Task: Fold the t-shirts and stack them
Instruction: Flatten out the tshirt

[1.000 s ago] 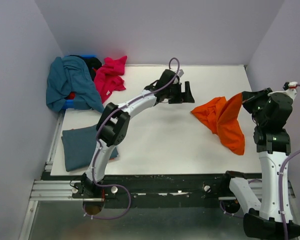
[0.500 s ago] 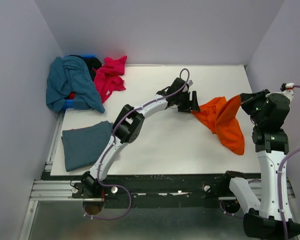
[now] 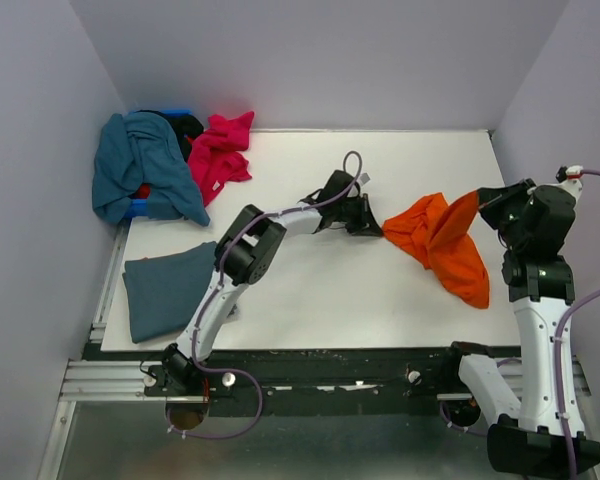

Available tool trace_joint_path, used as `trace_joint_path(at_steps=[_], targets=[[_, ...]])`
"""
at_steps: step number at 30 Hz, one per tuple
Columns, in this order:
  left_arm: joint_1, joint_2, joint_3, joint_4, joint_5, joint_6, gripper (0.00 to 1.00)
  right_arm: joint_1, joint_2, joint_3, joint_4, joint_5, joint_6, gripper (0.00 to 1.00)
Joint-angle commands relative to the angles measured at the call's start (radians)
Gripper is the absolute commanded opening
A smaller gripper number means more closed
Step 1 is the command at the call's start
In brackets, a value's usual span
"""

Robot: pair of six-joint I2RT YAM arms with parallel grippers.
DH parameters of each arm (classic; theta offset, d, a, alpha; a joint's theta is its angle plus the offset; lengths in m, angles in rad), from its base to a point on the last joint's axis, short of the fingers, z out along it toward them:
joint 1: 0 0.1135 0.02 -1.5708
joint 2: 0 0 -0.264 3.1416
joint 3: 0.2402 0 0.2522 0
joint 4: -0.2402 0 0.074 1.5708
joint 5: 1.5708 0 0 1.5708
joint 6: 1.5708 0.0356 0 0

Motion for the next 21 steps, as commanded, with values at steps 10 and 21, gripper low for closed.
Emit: trace_joint_path(at_steps=[10,21], targets=[[0.212,-0.744,-0.867,0.102,-0.258,0.097,0.00,-0.009,0.081,-0.099,0.063,-0.044,0.038,0.01],[0.209,-1.196,-1.277,-0.157,-0.464,0.109,0.00,-0.013,0.305,0.160,-0.025,0.017,-0.038,0.01]])
